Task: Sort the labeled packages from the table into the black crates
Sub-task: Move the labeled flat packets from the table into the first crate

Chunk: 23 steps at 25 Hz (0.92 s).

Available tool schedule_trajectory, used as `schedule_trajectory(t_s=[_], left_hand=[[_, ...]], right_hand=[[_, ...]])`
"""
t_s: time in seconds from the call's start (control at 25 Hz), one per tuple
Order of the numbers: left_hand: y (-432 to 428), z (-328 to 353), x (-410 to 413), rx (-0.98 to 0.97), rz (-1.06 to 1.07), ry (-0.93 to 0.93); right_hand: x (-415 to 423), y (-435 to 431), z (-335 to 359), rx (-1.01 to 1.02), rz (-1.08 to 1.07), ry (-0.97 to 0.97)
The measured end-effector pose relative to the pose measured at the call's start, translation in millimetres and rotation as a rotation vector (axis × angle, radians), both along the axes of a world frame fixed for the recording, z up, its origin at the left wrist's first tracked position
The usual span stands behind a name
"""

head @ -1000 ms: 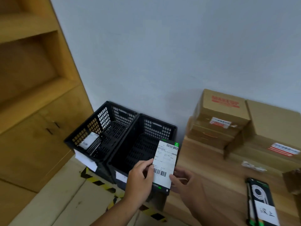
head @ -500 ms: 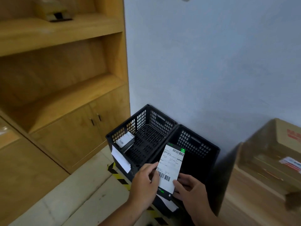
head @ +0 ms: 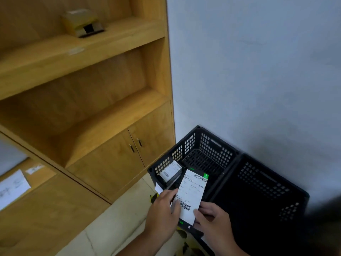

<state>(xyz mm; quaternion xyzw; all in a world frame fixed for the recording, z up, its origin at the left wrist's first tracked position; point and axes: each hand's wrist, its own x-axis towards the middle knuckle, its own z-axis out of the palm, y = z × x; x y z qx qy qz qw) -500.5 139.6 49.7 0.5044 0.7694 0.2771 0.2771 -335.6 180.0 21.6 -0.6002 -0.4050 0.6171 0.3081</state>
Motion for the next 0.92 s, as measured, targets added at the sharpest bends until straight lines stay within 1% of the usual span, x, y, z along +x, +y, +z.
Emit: schedule_trajectory(t_s=[0.08, 0.2, 0.28, 0.48, 0.6, 0.72, 0.84, 0.92], left_hand=[[18.5, -0.7, -21.1, -0.005, 0.011, 0.024], [47.3, 1.7, -46.5, -0.007, 0.014, 0.01], [66.9, 1.4, -65.1, -0.016, -0.006, -0.012], [118.5, -11.0, -123.1, -0.034, -0.095, -0.102], [149.7, -22.5, -165.9, -0.087, -0.198, -0.155], [173.3, -29.0, -196.1, -0.114, -0.336, -0.156], [189.0, -28.3, -216.0, -0.133, -0.409, -0.206], [196.4, -34.8, -225.0, -0.142, -0.436, -0.237]], right_hand=[[-20.3, 16.8, 1.1, -0.014, 0.0, 0.01], [-43.6, 46.0, 4.5, -0.026, 0.0, 0.005], [-59.5, 61.8, 6.0, -0.025, -0.003, -0.01], [-110.6, 90.6, 0.8, -0.014, -0.086, -0.069], [-154.3, 100.2, -4.9, -0.058, -0.22, -0.09], [-189.7, 101.1, -0.9, -0.112, -0.388, -0.069], [-208.2, 103.4, 0.5, -0.113, -0.45, -0.069], [-219.1, 105.7, -1.9, -0.092, -0.464, -0.103]])
